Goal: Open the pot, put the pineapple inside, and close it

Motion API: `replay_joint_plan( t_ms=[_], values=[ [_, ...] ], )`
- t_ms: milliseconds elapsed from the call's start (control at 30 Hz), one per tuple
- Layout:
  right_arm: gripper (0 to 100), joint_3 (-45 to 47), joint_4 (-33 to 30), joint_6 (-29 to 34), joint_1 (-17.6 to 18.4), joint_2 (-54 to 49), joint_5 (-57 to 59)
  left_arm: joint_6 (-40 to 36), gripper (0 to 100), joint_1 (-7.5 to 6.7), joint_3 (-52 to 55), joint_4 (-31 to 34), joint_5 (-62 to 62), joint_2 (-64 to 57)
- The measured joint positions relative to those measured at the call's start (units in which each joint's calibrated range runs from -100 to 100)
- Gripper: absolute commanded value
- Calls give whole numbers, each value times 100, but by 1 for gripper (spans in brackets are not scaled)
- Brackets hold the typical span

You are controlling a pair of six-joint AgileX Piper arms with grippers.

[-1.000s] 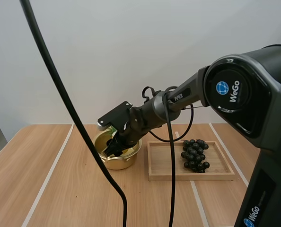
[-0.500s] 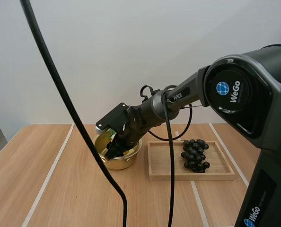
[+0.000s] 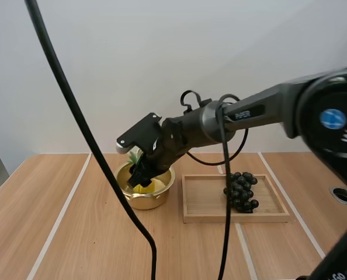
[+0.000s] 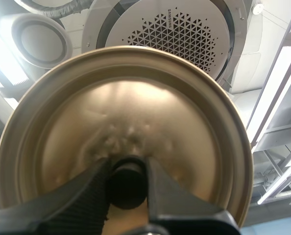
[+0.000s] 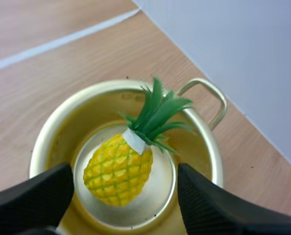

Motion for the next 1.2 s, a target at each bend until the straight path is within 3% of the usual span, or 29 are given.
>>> replay_joint_plan(
  t_ms=[300, 533, 567, 767, 800, 967, 1067, 1200],
  values=[
    [100, 0, 164, 46, 0, -619, 581, 0, 0, 0, 0, 0, 78, 0],
    [100, 11, 149, 133, -34, -774, 171, 0, 0, 0, 0, 0, 125, 0],
    [92, 11, 119, 133, -67, -774, 142, 0, 0, 0, 0, 0, 147, 0],
    [7, 11, -128, 592, -607, -774, -28, 0, 0, 0, 0, 0, 900, 12],
    [0, 11, -137, 701, -744, -791, -41, 0, 0, 0, 0, 0, 1180, 12],
    [0, 11, -163, 1031, -1382, -991, -77, 80, 0, 0, -6, 26, 3432, 242],
    [0, 11, -163, 1063, -1514, -1110, -90, 121, 0, 0, -6, 42, 4055, 370],
    [0, 11, -163, 1083, -1876, -1933, -257, 177, 0, 0, 33, 50, 5871, 920]
  ],
)
